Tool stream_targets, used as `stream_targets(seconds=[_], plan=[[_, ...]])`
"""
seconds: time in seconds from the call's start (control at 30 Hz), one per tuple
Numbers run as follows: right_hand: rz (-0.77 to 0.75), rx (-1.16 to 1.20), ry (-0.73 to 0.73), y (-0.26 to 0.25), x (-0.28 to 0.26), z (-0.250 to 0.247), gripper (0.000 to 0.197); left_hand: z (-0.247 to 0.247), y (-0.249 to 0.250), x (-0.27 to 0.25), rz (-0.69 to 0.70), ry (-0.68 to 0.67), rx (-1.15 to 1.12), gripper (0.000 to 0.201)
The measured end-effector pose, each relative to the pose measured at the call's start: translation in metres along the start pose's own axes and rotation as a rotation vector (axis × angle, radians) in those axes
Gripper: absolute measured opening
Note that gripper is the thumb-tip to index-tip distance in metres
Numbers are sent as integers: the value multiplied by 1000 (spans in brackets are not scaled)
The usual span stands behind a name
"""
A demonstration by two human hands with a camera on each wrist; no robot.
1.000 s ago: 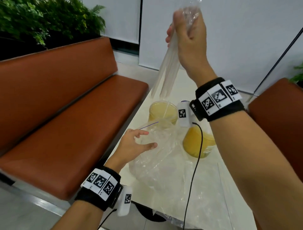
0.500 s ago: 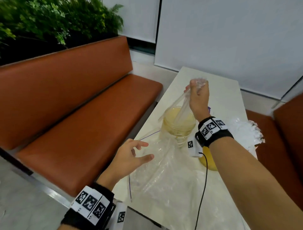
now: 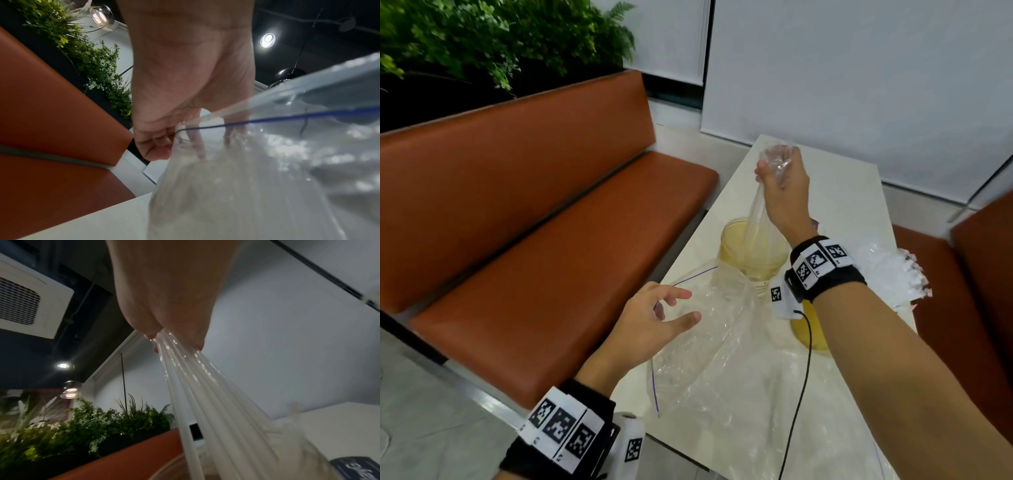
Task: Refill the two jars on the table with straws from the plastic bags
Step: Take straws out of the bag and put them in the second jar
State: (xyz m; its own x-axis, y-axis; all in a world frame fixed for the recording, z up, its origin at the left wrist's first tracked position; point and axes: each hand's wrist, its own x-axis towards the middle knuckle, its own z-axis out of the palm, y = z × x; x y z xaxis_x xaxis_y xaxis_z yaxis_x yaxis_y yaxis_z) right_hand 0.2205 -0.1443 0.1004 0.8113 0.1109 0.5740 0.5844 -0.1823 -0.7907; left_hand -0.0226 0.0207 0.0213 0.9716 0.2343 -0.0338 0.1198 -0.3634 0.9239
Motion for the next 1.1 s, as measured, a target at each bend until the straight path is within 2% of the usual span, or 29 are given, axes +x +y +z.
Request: stream_targets(seconds=[0.1, 0.2, 0.37, 0.43, 0.5, 0.53, 0.6, 0.67, 0.7, 0.77, 0.83, 0.93, 1.0, 1.07, 1.1], plan=[[4, 7, -40, -4, 6, 4, 29, 0, 1, -1, 0, 5, 0, 32], [36, 60, -83, -5, 3, 6, 23, 1, 0, -2, -6, 16, -5, 32], [318, 13, -49, 37, -24, 2, 26, 1, 2, -2, -5, 5, -17, 29], [362, 9, -59, 46, -33, -2, 42, 0, 3, -2, -3, -1, -15, 28], [342, 78, -13, 32, -32, -7, 63, -1, 3, 0, 0, -5, -35, 26], [301, 90, 18, 26, -28, -9, 65, -1, 3, 1, 2, -7, -47, 24], [178, -21, 53, 16, -21, -10, 48, 0, 1, 4, 9, 0, -71, 18], [120, -224, -20, 15, -21, -6, 26, 0, 0, 7, -1, 0, -99, 17], [148, -328, -98, 19, -24, -4, 20, 0, -1, 8, -10, -5, -106, 23], [233, -539, -244, 25, -32, -6, 15, -1, 0, 9, -19, -13, -111, 36], [223, -667, -300, 22, -34, -14, 16, -1, 4, 10, -6, -17, -124, 40], [18, -610, -207, -15, -34, -21, 11, 2, 10, 11, 13, -13, -127, 43], [-52, -386, -204, -56, -45, -22, 8, 5, 13, 12, 24, -12, -119, 45], [10, -221, -410, -94, -64, -19, 11, 8, 17, 11, 40, -9, -103, 46], [52, -261, -568, -107, -74, -16, 13, 10, 20, 11, 52, -9, -94, 47]])
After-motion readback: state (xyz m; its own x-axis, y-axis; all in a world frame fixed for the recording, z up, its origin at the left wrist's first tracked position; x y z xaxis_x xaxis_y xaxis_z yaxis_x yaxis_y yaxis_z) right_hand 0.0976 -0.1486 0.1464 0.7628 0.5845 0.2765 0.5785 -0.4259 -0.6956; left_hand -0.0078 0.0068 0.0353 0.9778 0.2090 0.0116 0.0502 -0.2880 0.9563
